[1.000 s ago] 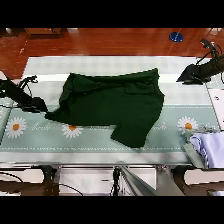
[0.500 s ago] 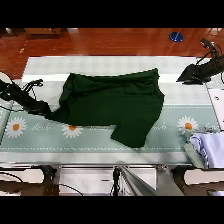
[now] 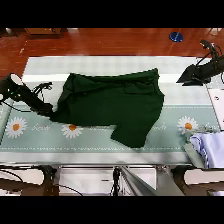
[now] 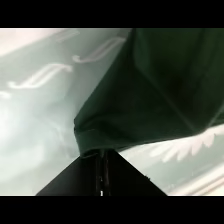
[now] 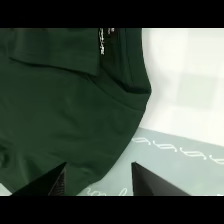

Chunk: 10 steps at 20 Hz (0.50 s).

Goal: Fold the shirts.

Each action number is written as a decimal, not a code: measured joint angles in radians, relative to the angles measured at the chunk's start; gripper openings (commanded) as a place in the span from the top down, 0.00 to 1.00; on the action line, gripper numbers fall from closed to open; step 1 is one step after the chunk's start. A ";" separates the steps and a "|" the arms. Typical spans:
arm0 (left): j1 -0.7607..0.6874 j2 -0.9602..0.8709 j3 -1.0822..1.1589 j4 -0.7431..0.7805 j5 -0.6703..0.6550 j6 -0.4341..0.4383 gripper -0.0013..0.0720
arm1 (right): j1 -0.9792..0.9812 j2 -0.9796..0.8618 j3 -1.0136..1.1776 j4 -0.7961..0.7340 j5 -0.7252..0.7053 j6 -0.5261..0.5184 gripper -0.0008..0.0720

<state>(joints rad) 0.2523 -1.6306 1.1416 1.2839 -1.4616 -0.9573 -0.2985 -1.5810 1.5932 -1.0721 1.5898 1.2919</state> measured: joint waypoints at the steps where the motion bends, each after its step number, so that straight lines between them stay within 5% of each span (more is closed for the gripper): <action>1: 0.000 0.001 0.000 0.006 -0.004 0.000 0.96 | -0.008 0.000 -0.003 0.001 0.019 -0.006 0.30; 6: 0.014 0.021 0.000 -0.002 -0.013 0.000 0.96 | -0.078 0.045 -0.172 0.040 0.062 -0.020 0.30; 10: 0.021 0.027 0.000 -0.018 -0.014 -0.003 0.96 | -0.090 0.139 -0.459 0.047 -0.074 -0.028 0.30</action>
<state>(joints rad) 0.2733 -1.6032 1.1412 1.2659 -1.4754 -0.9607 -0.3882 -1.4418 1.1347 -1.0248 1.5162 1.2640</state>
